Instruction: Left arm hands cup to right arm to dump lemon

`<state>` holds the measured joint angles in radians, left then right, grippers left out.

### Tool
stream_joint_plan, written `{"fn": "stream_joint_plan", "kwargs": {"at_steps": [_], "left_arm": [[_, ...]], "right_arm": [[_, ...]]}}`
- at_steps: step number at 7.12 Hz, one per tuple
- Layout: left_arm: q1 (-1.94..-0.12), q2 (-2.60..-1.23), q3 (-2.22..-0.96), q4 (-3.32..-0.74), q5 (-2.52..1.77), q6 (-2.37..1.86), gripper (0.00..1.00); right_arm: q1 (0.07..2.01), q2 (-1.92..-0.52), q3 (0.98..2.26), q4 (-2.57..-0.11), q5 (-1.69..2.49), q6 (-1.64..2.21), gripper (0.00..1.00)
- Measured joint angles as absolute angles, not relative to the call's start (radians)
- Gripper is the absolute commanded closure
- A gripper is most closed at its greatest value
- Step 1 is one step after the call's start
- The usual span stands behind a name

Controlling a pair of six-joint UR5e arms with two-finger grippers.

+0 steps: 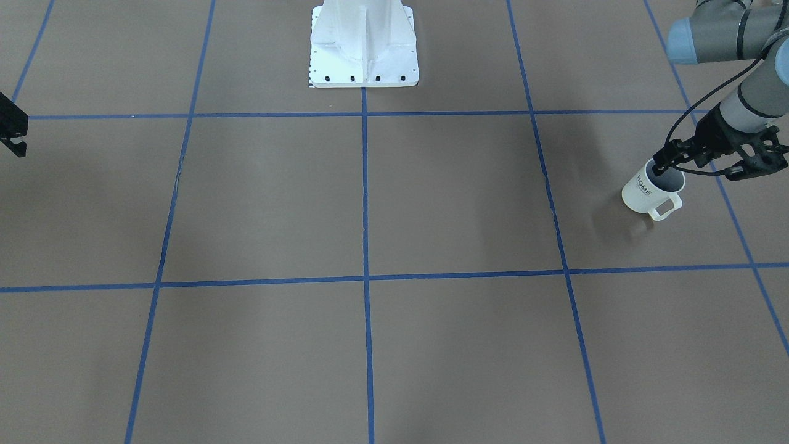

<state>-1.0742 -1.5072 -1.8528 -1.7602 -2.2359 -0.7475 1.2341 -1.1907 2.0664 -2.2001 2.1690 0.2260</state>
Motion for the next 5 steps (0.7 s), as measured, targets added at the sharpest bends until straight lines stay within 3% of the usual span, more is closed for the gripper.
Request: {"fn": "stream_joint_plan", "kwargs": {"at_steps": [2, 5], "left_arm": [[-1.176, -1.523, -1.858, -1.691, -2.234, -0.467, 0.0], [-1.382, -1.547, -1.821, -1.627, -2.228, -0.023, 0.0]], "right_arm": [[1.269, -1.298, 2.069, -2.109, 2.187, 0.199, 0.0], [1.379, -1.577, 2.017, -1.799, 2.303, 0.103, 0.0]]}}
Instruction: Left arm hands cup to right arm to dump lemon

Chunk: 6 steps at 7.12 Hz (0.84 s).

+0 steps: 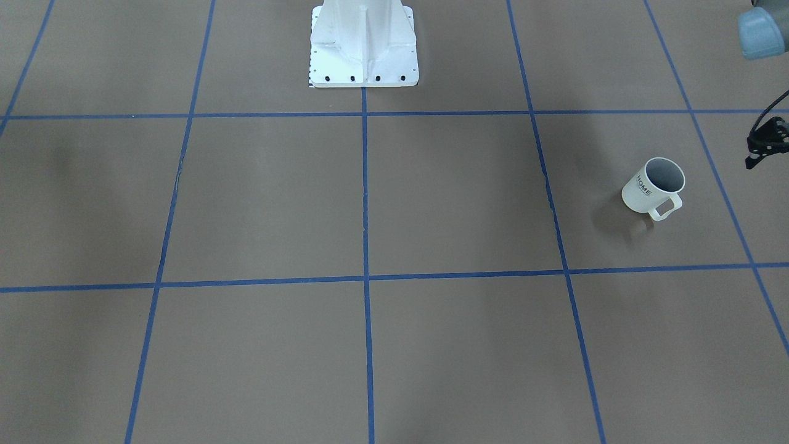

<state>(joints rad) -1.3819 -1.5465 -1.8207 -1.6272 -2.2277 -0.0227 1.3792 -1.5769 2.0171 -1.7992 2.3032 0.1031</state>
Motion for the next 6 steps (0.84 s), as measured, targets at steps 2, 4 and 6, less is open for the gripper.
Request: {"fn": "stream_joint_plan", "kwargs": {"at_steps": [2, 4, 6], "left_arm": [[-1.428, -1.545, -1.807, -1.627, -2.191, 0.022, 0.0], [-1.435, -1.55, -1.789, -1.64, -2.107, 0.037, 0.0], [-1.439, -1.567, -1.779, -1.641, -2.087, 0.053, 0.0]], "right_arm": [[1.426, -1.726, 1.949, -1.602, 2.331, 0.07, 0.0], [1.464, -1.77, 1.832, -1.486, 2.355, 0.057, 0.0], [1.494, -1.786, 1.771, -1.45, 2.381, 0.048, 0.0]]}}
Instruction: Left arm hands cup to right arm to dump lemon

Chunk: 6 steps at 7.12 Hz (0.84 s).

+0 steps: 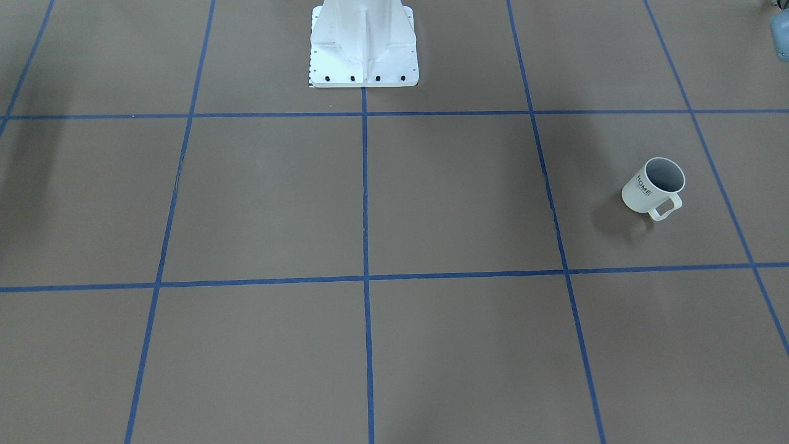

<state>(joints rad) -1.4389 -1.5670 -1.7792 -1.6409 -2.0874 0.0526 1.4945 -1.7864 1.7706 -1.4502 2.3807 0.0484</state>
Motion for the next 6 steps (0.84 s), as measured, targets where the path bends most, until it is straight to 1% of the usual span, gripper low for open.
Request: {"fn": "stream_joint_plan", "kwargs": {"at_steps": [2, 4, 6], "left_arm": [[-1.44, -1.576, -1.771, -1.619, -2.115, 0.062, 0.0], [-1.46, -1.563, -1.76, -1.596, -2.205, 0.066, 0.0], [-1.483, -1.547, -1.748, -1.591, -2.239, 0.085, 0.0]], "right_arm": [[1.515, -1.796, 1.767, -1.445, 2.41, 0.048, 0.0], [1.539, -1.796, 1.807, -1.456, 2.426, 0.057, 0.0], [1.559, -1.791, 1.867, -1.531, 2.429, 0.062, 0.0]]}}
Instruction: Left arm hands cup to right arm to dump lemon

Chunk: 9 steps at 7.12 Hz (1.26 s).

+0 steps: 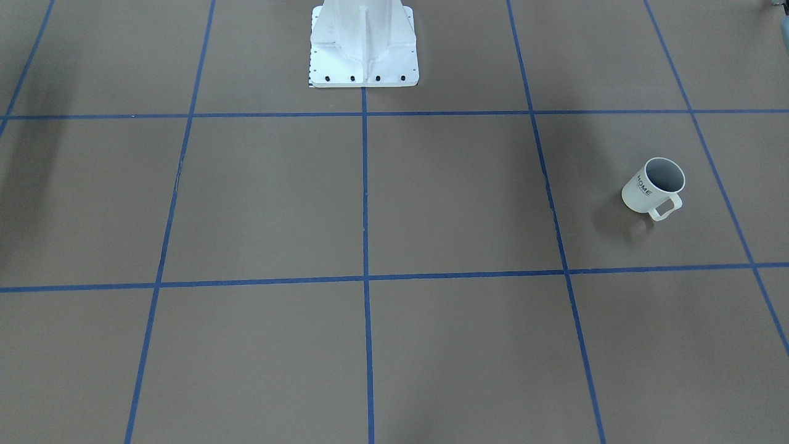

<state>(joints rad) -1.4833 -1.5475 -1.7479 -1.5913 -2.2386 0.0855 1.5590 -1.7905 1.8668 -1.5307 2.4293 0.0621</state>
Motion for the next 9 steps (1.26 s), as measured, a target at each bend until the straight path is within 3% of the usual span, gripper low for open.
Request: {"fn": "stream_joint_plan", "kwargs": {"at_steps": [2, 9], "left_arm": [[-1.518, -1.542, -1.71, -1.591, -2.257, 0.154, 0.0], [-1.528, -1.54, -1.686, -1.589, -2.293, 0.17, 0.0]], "right_arm": [[1.568, -1.788, 1.907, -1.6, 2.43, 0.063, 0.0], [1.564, -1.784, 1.856, -1.595, 2.417, 0.051, 0.0]]}}
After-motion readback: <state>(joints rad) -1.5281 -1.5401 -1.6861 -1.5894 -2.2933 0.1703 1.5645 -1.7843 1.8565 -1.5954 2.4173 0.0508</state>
